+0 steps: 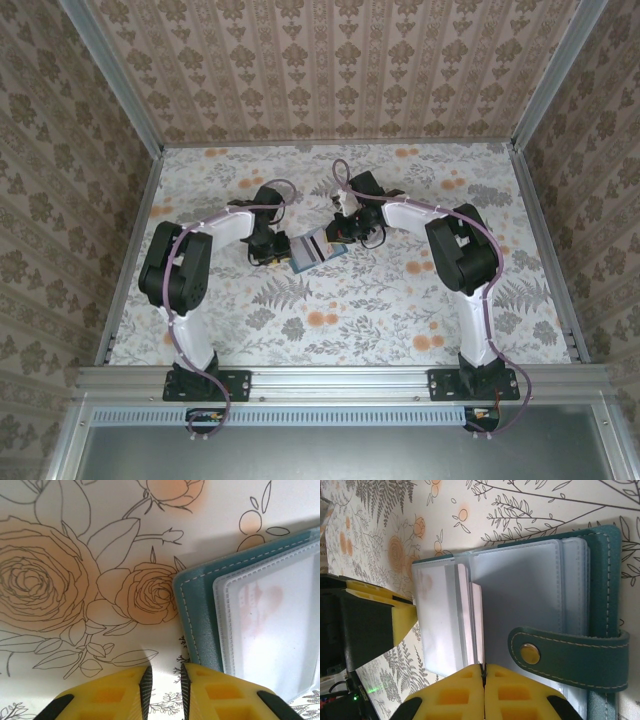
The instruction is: Put the credit cards into the card holder
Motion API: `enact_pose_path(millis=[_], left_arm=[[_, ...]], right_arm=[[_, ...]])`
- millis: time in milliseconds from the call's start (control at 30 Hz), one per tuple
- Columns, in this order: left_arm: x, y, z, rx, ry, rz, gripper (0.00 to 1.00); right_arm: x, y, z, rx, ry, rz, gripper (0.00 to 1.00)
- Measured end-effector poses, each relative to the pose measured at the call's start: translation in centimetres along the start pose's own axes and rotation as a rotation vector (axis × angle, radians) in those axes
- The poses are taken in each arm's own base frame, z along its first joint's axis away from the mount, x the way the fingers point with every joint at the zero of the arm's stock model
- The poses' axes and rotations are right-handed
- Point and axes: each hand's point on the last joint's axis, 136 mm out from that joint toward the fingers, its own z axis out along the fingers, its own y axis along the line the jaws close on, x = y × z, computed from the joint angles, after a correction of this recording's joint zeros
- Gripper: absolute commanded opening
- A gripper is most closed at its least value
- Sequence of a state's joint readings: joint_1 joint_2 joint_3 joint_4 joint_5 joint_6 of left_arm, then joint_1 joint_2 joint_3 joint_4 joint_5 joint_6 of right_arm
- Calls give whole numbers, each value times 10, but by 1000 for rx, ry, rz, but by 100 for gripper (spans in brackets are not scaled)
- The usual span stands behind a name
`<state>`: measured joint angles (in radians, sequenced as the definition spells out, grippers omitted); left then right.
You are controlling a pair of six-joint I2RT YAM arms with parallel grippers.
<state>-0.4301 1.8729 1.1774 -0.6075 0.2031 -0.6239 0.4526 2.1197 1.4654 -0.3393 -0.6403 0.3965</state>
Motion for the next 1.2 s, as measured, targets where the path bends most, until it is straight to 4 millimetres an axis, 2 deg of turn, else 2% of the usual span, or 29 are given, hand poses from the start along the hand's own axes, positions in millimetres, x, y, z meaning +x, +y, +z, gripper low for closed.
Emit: enact_pose_path(millis=[367,533,733,1200], left_arm=[[0,1,0,-11,12,-3,26],[0,1,0,-11,12,-3,26],[0,0,1,-14,17,-4,26],[-1,0,0,-23,31,-8,26]], right_arm=[[-7,15,-15,-14,-34,-27,7],[-6,13,-13,-13,-29,-23,7],[1,5,-1,-13,2,-3,7],[0,11,1,-31,8,-12,8]])
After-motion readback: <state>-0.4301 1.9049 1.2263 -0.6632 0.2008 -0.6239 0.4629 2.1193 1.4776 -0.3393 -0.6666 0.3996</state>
